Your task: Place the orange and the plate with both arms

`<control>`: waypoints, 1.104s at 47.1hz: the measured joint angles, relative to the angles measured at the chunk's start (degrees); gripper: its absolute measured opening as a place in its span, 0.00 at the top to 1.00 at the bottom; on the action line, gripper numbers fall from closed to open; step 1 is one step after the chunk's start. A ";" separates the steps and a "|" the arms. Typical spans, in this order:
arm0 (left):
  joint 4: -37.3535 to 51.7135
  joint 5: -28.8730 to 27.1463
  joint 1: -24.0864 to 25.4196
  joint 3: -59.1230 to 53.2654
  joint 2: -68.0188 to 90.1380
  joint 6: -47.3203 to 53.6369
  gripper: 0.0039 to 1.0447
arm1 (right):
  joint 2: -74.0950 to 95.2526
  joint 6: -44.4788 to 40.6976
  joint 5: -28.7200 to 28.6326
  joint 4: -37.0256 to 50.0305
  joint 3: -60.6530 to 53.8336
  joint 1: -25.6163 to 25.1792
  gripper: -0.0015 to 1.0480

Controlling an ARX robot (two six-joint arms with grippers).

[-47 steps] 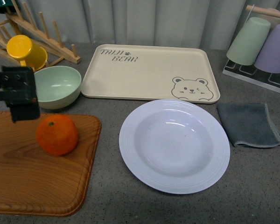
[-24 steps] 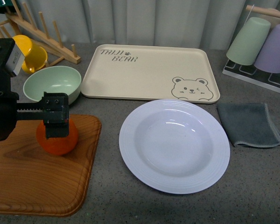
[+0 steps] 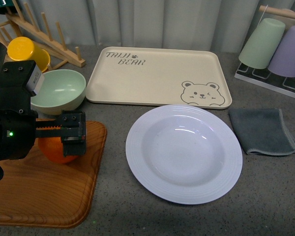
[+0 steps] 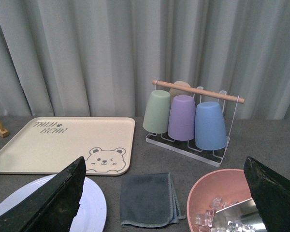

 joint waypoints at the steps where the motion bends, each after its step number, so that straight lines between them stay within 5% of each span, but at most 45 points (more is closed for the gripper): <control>1: 0.11 0.11 0.04 0.28 0.61 0.04 0.06 | 0.00 0.02 0.00 0.02 0.00 0.00 0.09; 16: 1.44 1.14 1.90 2.27 4.66 -0.55 0.06 | 0.00 0.00 0.00 0.02 0.00 0.00 0.09; 21: 1.44 1.29 1.99 2.49 4.98 -0.74 0.25 | 0.00 0.00 0.00 0.02 0.00 0.00 0.09; 26: 1.46 1.38 1.99 2.51 5.01 -0.90 0.33 | 0.00 0.00 0.00 0.02 0.00 -0.02 0.09; 42: 0.81 1.60 1.77 2.51 4.24 -1.16 0.34 | 0.00 0.00 0.00 0.00 0.00 0.00 0.09; 52: -1.38 1.07 -2.69 4.98 1.68 -3.80 0.34 | 0.00 0.00 0.00 0.02 0.00 0.00 0.09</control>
